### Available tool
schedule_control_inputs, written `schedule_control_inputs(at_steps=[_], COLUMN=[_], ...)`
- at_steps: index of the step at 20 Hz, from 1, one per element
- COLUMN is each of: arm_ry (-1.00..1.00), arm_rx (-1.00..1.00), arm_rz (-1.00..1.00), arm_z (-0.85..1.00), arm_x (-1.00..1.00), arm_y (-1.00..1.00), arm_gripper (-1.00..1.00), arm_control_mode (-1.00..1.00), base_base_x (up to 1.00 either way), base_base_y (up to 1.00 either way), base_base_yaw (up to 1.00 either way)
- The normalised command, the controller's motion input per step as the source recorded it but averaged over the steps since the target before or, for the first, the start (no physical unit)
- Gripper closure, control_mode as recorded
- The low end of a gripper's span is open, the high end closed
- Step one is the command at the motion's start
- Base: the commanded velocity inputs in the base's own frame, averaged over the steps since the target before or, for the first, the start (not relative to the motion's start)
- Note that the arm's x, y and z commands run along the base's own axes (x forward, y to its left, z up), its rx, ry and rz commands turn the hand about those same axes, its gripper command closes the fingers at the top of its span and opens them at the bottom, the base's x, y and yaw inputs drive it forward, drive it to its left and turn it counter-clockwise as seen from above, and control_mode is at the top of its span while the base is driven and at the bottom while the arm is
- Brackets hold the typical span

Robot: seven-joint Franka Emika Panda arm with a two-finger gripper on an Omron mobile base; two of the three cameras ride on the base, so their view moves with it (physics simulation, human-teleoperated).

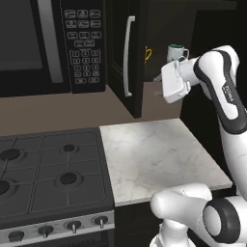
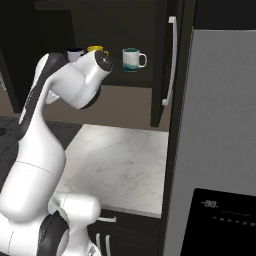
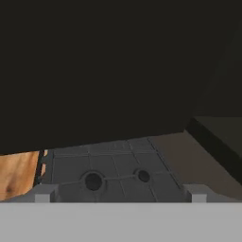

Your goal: Pick the mug on the counter and place it in the cabinet with the handle facing the right, like the mugs already inside.

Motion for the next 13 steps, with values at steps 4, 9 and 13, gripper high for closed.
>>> schedule_control_inputs(at_steps=[4, 9, 13], arm_ry=[0.00, 0.00, 0.02], arm_rx=[-0.09, -0.03, -0.01], arm_rz=[0.01, 0.06, 0.07], arm_z=[-0.49, -0.58, -0.66], arm_x=[-0.34, -0.05, 0.00], arm_y=[-0.05, -0.24, -0.27], arm_gripper=[-1.00, -1.00, -1.00], arm_control_mode=[-1.00, -1.00, -1.00], base_base_x=[0.00, 0.00, 0.00], base_base_y=[0.00, 0.00, 0.00], base_base_yaw=[0.00, 0.00, 0.00])
